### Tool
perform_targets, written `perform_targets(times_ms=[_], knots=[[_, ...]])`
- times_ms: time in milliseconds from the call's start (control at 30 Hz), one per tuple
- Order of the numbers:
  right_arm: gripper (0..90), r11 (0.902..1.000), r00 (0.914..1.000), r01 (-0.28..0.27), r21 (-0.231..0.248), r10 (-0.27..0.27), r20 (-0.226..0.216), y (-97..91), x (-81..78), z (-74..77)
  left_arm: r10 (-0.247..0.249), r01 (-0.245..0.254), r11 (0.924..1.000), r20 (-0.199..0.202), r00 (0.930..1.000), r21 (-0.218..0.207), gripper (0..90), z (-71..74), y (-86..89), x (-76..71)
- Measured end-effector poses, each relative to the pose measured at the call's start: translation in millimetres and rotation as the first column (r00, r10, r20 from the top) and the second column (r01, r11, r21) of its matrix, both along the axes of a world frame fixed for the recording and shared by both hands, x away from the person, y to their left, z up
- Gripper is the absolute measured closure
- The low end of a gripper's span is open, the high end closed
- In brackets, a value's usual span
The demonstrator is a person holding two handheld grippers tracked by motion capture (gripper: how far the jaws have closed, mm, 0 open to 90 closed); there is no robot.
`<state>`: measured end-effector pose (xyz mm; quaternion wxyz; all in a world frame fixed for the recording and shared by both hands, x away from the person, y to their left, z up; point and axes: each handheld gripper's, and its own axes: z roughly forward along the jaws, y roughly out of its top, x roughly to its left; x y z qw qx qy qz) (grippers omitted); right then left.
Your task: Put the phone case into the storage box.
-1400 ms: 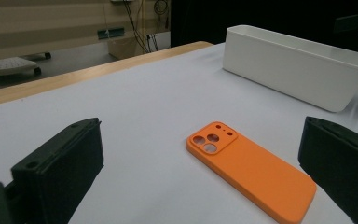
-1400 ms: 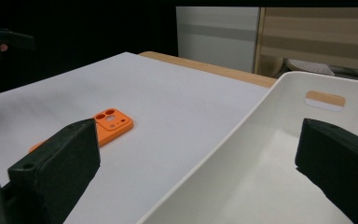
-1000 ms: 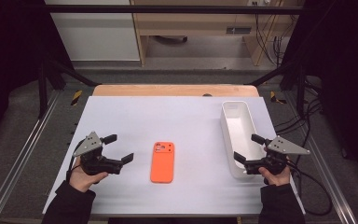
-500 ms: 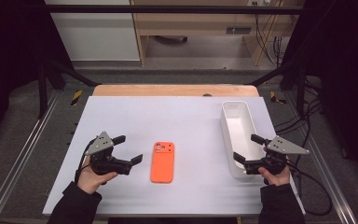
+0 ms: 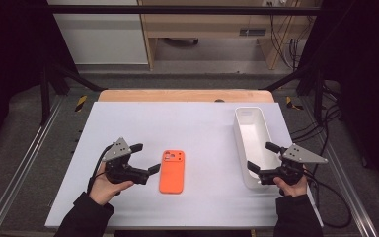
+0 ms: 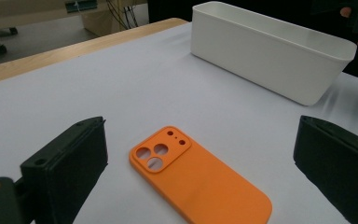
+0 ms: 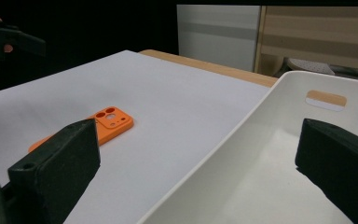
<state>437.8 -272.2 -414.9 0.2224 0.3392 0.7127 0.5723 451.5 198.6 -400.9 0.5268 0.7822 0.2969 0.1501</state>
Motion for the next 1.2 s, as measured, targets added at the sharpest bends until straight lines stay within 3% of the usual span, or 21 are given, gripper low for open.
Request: perform_targets(times_ms=[333,600,800,1200], knots=[[0.4,1.0000,1.0000,0.000,-0.002,0.000,-0.001,0.1,-0.1,0.1,-0.043,0.043,0.9984,-0.001,0.9991,0.037,3.9,1.9,-31.1,3.0],[0.4,1.0000,1.0000,0.000,-0.001,0.000,0.002,-0.1,-0.2,0.3,-0.053,0.054,0.9967,-0.018,0.9984,0.061,7.1,-3.2,-46.4,5.8],[0.4,1.0000,1.0000,-0.001,-0.004,0.001,-0.001,0.3,0.0,0.0,-0.064,0.066,0.9947,-0.031,0.9975,0.079,13.7,-10.4,-57.3,6.2],[0.4,1.0000,1.0000,-0.001,-0.007,0.001,0.002,0.3,0.1,-0.1,-0.086,0.097,0.9871,-0.094,0.9919,0.128,33.9,-22.0,-71.5,7.2]])
